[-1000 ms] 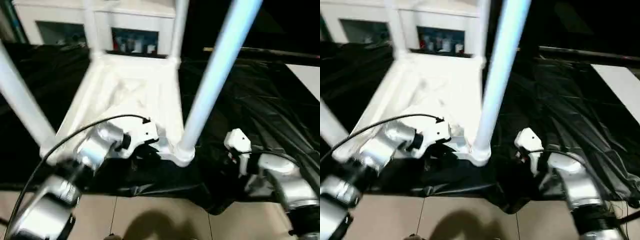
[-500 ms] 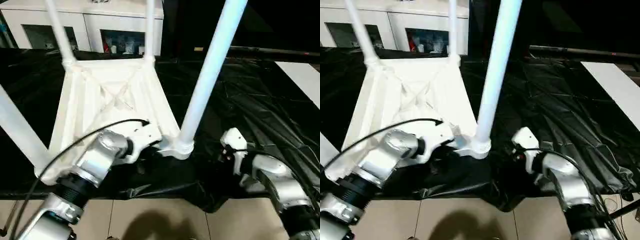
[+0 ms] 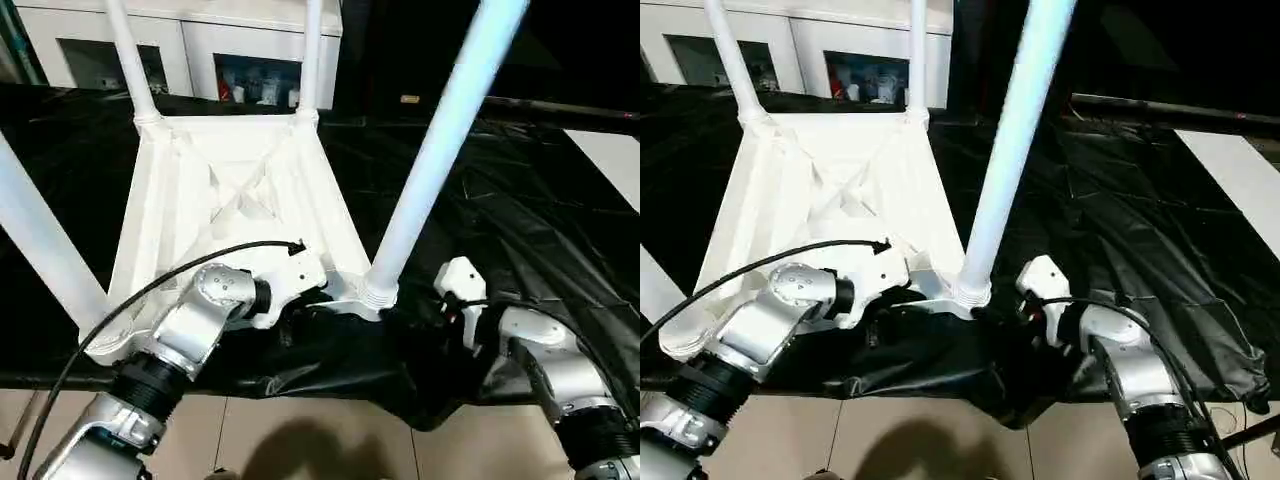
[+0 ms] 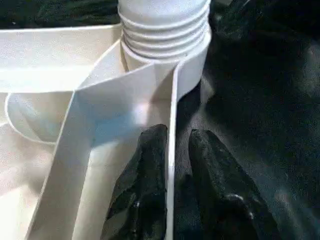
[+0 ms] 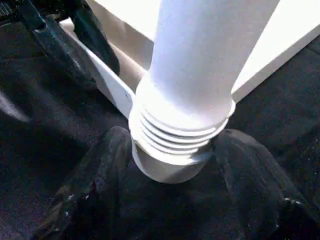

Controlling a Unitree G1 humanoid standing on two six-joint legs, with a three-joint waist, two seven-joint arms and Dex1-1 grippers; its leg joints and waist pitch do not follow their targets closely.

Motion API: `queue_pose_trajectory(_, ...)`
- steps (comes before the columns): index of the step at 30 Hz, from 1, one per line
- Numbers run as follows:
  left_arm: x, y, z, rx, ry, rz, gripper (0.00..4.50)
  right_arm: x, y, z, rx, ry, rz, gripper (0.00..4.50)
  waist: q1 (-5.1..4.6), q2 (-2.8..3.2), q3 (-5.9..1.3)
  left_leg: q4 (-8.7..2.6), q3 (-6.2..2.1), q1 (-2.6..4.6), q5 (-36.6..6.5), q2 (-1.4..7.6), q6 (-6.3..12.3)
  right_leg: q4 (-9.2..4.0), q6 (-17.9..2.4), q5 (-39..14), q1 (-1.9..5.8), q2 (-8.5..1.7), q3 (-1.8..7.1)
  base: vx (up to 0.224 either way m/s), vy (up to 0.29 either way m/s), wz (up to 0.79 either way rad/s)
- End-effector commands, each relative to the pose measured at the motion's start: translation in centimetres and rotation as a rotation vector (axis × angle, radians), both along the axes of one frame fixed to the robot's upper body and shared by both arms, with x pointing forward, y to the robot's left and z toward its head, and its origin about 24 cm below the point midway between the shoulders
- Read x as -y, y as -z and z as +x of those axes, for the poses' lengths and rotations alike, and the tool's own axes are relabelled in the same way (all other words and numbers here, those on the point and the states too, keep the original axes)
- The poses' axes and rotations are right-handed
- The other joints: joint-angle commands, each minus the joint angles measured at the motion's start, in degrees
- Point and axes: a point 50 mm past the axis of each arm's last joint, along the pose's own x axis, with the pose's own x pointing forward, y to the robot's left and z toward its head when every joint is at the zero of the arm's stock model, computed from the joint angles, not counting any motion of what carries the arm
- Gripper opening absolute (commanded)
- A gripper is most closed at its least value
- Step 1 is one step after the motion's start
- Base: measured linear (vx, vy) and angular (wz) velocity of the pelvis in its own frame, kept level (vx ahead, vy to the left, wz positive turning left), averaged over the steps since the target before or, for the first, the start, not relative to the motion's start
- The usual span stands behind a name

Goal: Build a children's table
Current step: Rotate leg to tighten

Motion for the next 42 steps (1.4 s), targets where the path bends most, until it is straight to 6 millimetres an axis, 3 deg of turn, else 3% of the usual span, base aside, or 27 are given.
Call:
queue_pose_trajectory(1,-0.3,0.3,0.2,-0.015,0.016,0.032,0.98,0.2,-0.4,0.1,0.02,-0.012,-0.01,2.94,0.16,-0.15,-3.38,-3.97,0.46,0.3,-19.52,-0.16,1.82,-5.09,-8.39,-22.64,2.39,-2.13,1.26,0.0,0.0,0.0)
queue_pose_trajectory(8,-0.6,0.3,0.8,-0.013,0.006,0.038,0.98,0.2,-0.9,0.4,0.044,-0.012,0.013,2.94,0.19,-0.24,-3.33,-3.99,0.42,0.31,-20.24,-0.19,1.43,-5.23,-8.19,-24.01,2.41,-2.2,1.19,0.0,0.0,0.0)
queue_pose_trajectory(14,-0.6,0.5,0.9,-0.029,0.015,0.03,0.51,-0.2,-1.2,0.8,0.06,-0.013,0.03,2.94,0.12,-0.1,-3.3,-4.03,0.31,0.39,-21.34,-0.16,1.28,-5.41,-7.94,-25.81,2.26,-2.32,1.11,0.0,0.0,0.0)
queue_pose_trajectory(15,-0.6,0.6,0.9,-0.037,0.02,0.031,0.25,-0.3,-1.2,0.9,0.064,-0.012,0.033,2.94,0.15,-0.16,-3.3,-4.03,0.31,0.36,-21.3,-0.16,1.21,-5.44,-7.88,-25.86,2.29,-2.3,1.11,0.0,0.0,0.0)
queue_pose_trajectory(20,-0.6,0.9,0.6,-0.06,0.034,0.034,0.06,-0.8,-1.6,1.5,0.088,0.008,0.048,2.94,-0.01,-0.2,-3.35,-4.07,0.3,0.47,-21.23,-0.06,1.0,-5.25,-8.33,-24.93,2.19,-2.32,1.16,0.0,0.0,0.0)
queue_pose_trajectory(25,-0.6,1.0,0.5,-0.075,0.041,0.025,0.06,-0.7,-1.6,2.0,0.101,0.04,0.041,2.94,-0.01,-0.23,-3.42,-4.05,0.4,0.29,-20.07,-0.08,1.21,-4.97,-9.22,-22.51,2.38,-2.29,1.23,0.0,0.0,0.0)
queue_pose_trajectory(32,-0.7,1.2,0.5,-0.079,0.045,0.033,0.06,-1.3,-2.0,2.3,0.131,0.018,0.058,2.94,-0.35,-0.41,-3.17,-4.09,0.29,0.35,-21.84,-0.16,1.12,-5.45,-8.11,-27.02,2.24,-2.39,1.09,0.0,0.0,0.0)
queue_pose_trajectory(37,-0.6,1.1,0.6,-0.08,0.047,0.028,0.06,-0.5,-1.9,2.7,0.149,0.062,0.024,2.94,-0.5,-0.4,-3.17,-4.08,0.24,0.36,-21.99,-0.15,1.04,-5.58,-7.63,-28.3,2.09,-2.41,1.06,0.0,0.0,0.0)
queue_pose_trajectory(42,-0.5,1.0,0.7,-0.072,0.049,0.028,0.06,0.2,-1.9,2.7,0.089,0.081,0.086,2.94,-0.61,-0.36,-3.26,-4.1,0.29,0.33,-21.32,-0.08,1.61,-5.35,-8.42,-25.83,2.21,-2.27,1.16,0.0,0.0,0.0)
